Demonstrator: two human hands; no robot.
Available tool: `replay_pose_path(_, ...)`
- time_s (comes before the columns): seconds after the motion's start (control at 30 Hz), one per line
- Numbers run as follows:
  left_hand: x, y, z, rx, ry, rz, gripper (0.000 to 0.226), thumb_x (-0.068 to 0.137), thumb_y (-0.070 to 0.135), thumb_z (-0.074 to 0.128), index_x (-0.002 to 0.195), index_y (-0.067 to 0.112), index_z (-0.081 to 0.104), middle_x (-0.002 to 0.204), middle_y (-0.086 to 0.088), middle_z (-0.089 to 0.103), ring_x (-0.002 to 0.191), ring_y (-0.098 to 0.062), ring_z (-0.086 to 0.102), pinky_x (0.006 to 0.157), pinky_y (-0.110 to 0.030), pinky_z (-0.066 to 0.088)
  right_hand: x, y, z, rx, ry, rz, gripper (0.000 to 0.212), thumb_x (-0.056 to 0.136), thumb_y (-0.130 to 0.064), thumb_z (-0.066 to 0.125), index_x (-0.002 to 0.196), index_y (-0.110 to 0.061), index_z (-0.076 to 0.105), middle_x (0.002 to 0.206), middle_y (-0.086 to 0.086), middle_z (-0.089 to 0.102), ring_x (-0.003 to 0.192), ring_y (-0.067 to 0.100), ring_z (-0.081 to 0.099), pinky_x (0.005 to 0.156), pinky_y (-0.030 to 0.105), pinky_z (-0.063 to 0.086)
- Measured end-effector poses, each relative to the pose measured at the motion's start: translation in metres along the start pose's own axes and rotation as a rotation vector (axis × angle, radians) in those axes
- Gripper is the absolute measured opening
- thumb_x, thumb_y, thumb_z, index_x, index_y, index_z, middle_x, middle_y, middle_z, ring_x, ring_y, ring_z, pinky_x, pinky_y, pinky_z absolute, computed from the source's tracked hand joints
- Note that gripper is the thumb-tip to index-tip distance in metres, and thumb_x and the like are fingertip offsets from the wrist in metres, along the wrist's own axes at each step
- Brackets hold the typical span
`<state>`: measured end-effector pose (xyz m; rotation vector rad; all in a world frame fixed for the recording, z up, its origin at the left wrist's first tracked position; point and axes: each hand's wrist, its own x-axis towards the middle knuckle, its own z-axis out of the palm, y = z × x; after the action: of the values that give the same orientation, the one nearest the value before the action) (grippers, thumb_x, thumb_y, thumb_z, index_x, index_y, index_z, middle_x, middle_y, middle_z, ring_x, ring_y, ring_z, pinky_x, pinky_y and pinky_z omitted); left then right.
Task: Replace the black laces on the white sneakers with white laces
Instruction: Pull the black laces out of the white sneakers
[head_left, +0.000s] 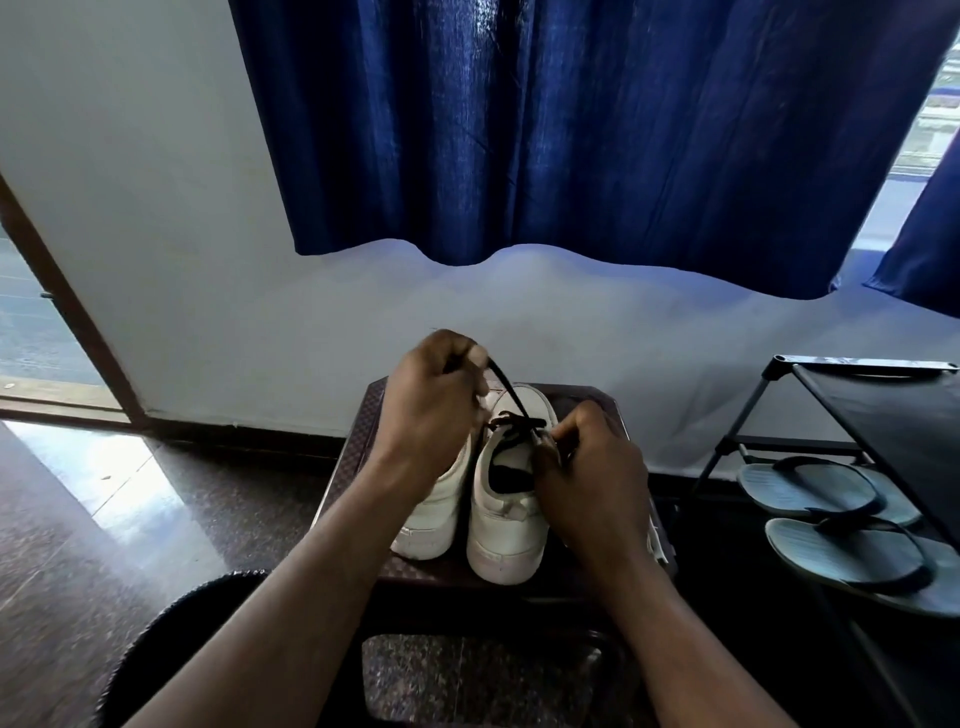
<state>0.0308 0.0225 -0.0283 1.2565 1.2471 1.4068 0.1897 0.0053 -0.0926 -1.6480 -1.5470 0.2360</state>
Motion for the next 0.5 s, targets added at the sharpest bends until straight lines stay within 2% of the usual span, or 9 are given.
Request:
replay_pose_path(0.07,0.005,-0.002,-0.007,0.435,-0.069,0.154,0.021,0.091,0.012,0.063,0.08,0.028,0.069,0.068,0.012,0.066,0.059,-0.008,0.059,0.061,-0.028,0.046,0.0,0.001,0.001,-0.005,0.008,-0.012,0.018,0.088,-0.03,0.07,0.083,-0.026,0.053,0.082,-0.01,0.062,0.064,0.003,0.049,0.052,0.017,0.027)
replay_pose_path(0.13,0.004,-0.003,-0.011,0.868,-0.157,0.306,0.007,0.09,0.027,0.072,0.085,0.03,0.076,0.081,0.013,0.067,0.076,-0.008,0.064,0.07,-0.029,0.051,0.0,0.001,0.001,-0.004,0.013,-0.02,0.02,0.089,-0.035,0.071,0.084,-0.026,0.053,0.081,-0.01,0.062,0.063,0.004,0.048,0.052,0.017,0.026)
replay_pose_path(0.17,0.005,-0.004,-0.013,0.983,-0.182,0.355,0.007,0.091,0.029,0.072,0.087,0.028,0.078,0.084,0.012,0.064,0.082,-0.012,0.065,0.073,-0.031,0.052,0.0,0.001,0.001,-0.001,0.014,-0.019,0.021,0.089,-0.036,0.071,0.084,-0.026,0.054,0.081,-0.009,0.062,0.063,0.006,0.048,0.052,0.018,0.027)
replay_pose_path(0.23,0.003,-0.006,-0.014,1.058,-0.198,0.417,0.011,0.093,0.029,0.07,0.086,0.025,0.078,0.085,0.01,0.058,0.085,-0.019,0.064,0.074,-0.034,0.052,0.0,0.0,0.001,0.004,0.019,-0.015,0.019,0.088,-0.033,0.071,0.083,-0.026,0.054,0.082,-0.008,0.062,0.063,0.009,0.05,0.052,0.021,0.028)
replay_pose_path(0.3,0.001,-0.007,-0.011,0.945,-0.168,0.439,0.01,0.094,0.027,0.07,0.087,0.024,0.077,0.087,0.009,0.058,0.081,-0.017,0.062,0.071,-0.032,0.05,-0.001,-0.001,0.001,0.006,0.022,-0.007,0.018,0.086,-0.029,0.07,0.083,-0.026,0.053,0.082,-0.009,0.062,0.065,0.008,0.051,0.054,0.028,0.03)
replay_pose_path(0.33,0.001,-0.007,-0.008,0.805,-0.136,0.401,0.01,0.094,0.024,0.071,0.086,0.023,0.077,0.088,0.008,0.061,0.078,-0.014,0.061,0.071,-0.03,0.049,-0.001,-0.001,0.001,0.004,0.018,0.002,0.017,0.085,-0.027,0.069,0.082,-0.026,0.053,0.082,-0.01,0.061,0.065,0.006,0.051,0.055,0.029,0.03)
replay_pose_path(0.4,0.0,0.001,-0.005,0.278,-0.094,0.192,0.017,0.098,0.013,0.066,0.083,0.019,0.073,0.086,0.002,0.067,0.076,-0.014,0.064,0.072,-0.03,0.053,-0.001,-0.003,0.0,-0.01,0.004,0.023,0.015,0.084,-0.026,0.068,0.083,-0.025,0.053,0.082,-0.011,0.061,0.067,0.003,0.051,0.056,0.028,0.032)
replay_pose_path(0.47,-0.001,0.01,-0.005,-0.285,-0.095,0.01,0.023,0.105,0.011,0.056,0.084,0.014,0.064,0.083,0.0,0.067,0.084,-0.02,0.071,0.074,-0.03,0.057,-0.001,-0.005,0.0,-0.014,0.002,0.033,0.014,0.086,-0.027,0.069,0.085,-0.025,0.055,0.082,-0.011,0.062,0.068,0.007,0.054,0.058,0.028,0.033)
replay_pose_path(0.5,-0.001,0.012,-0.008,-0.43,-0.094,-0.035,0.025,0.108,0.013,0.051,0.085,0.014,0.06,0.084,0.001,0.066,0.089,-0.025,0.074,0.074,-0.031,0.057,-0.001,-0.005,-0.001,-0.009,0.007,0.03,0.014,0.086,-0.026,0.069,0.085,-0.025,0.056,0.082,-0.011,0.061,0.069,0.008,0.054,0.059,0.029,0.033)
